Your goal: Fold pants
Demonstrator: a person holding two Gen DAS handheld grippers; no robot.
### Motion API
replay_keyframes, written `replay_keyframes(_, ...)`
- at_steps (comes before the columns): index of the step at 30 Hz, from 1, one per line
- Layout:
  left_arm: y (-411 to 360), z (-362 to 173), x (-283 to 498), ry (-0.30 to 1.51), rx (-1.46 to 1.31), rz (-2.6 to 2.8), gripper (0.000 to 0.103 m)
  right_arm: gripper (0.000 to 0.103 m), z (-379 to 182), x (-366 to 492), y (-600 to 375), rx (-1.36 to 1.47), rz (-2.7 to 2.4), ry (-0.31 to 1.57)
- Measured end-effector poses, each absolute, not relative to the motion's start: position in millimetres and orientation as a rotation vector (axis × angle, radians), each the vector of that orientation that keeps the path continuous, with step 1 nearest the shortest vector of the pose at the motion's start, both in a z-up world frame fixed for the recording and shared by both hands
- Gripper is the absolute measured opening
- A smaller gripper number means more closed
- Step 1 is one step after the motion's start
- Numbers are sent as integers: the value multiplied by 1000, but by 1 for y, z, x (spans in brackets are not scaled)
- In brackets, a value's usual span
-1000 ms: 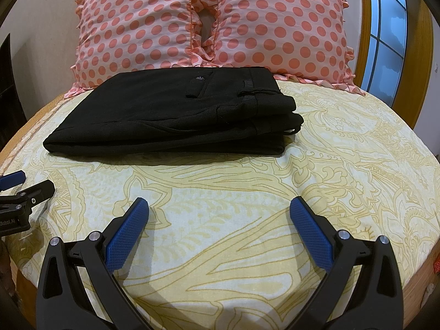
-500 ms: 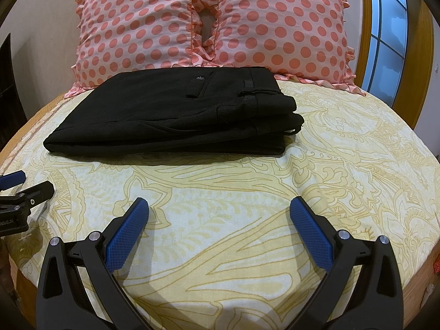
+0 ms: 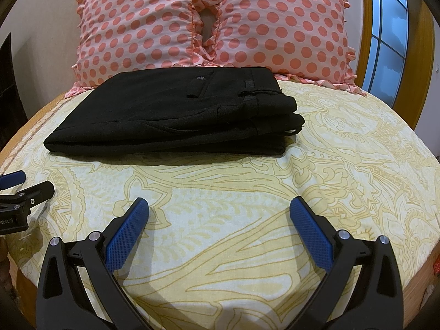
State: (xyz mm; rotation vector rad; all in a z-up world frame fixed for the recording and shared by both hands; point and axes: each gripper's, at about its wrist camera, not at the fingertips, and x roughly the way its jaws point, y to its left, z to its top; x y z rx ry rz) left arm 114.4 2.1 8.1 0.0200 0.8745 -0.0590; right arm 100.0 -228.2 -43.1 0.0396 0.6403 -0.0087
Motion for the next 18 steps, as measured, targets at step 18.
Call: replay_keyframes(18, 4, 8, 114, 868, 21, -61, 101, 102, -43, 100, -227, 40, -10, 640)
